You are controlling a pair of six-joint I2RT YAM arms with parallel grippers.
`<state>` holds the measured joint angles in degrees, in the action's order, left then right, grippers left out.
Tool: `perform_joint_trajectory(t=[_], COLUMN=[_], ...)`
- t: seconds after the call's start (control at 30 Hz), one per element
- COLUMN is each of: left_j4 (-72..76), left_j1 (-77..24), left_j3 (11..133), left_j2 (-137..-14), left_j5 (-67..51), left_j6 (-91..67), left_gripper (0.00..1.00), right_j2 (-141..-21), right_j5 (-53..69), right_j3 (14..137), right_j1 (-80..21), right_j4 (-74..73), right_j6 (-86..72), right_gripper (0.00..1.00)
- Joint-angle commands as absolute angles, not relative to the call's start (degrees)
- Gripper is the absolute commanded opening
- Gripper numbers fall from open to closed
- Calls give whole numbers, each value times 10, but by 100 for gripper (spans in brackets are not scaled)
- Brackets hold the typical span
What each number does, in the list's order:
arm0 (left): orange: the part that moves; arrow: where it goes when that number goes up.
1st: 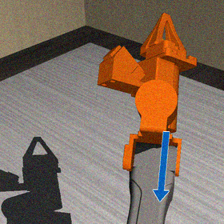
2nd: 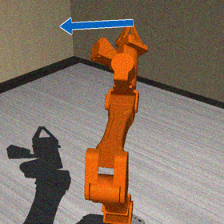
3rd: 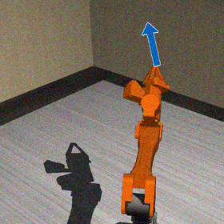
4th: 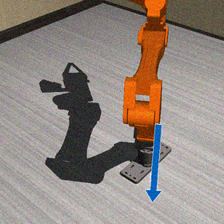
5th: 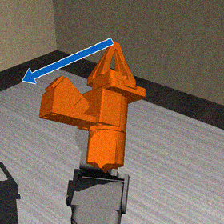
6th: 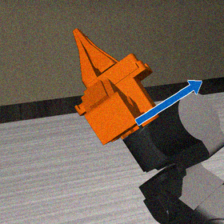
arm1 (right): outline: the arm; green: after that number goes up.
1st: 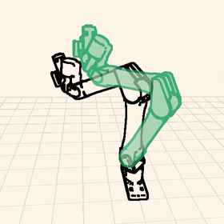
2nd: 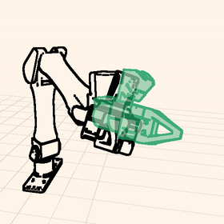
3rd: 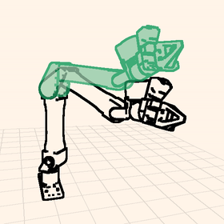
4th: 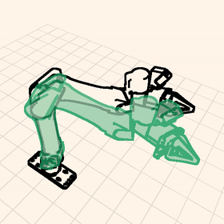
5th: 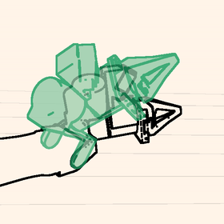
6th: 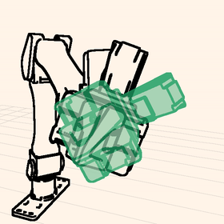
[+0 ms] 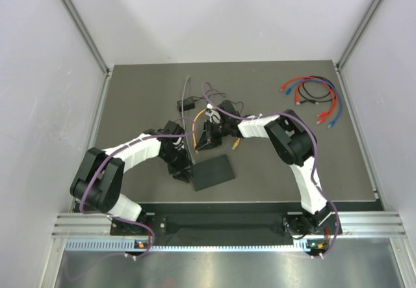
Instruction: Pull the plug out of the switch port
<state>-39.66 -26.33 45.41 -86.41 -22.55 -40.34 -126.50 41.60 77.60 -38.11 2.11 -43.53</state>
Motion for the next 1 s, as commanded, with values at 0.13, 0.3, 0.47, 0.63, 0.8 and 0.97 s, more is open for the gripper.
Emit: perform_joint_trajectory(t=[0.13, 0.3, 0.47, 0.63, 0.8, 0.97], left_j4=[-385, -379, -377, -364, -362, -367], left_j1=[-267, -266, -265, -265, -265, -264], left_j3=[458, 466, 475, 481, 483, 476], left_j2=[-863, -845, -837, -845, -845, -826], left_j5=[-216, -222, -222, -235, -236, -229], left_j6=[-384, -376, -372, -374, -373, -374], left_gripper=[29, 29, 29, 29, 29, 29], right_j2=[-1202, -1148, -1090, -1103, -1176, -1242], right_j5=[413, 428, 463, 536, 575, 530], right_j3=[808, 798, 763, 767, 928, 1062], right_j1=[-365, -363, -354, -320, -297, -281], right_j4=[25, 4, 48, 204, 72, -124], right_j6=[-439, -450, -475, -526, -376, -277], right_gripper=[0, 0, 0, 0, 0, 0])
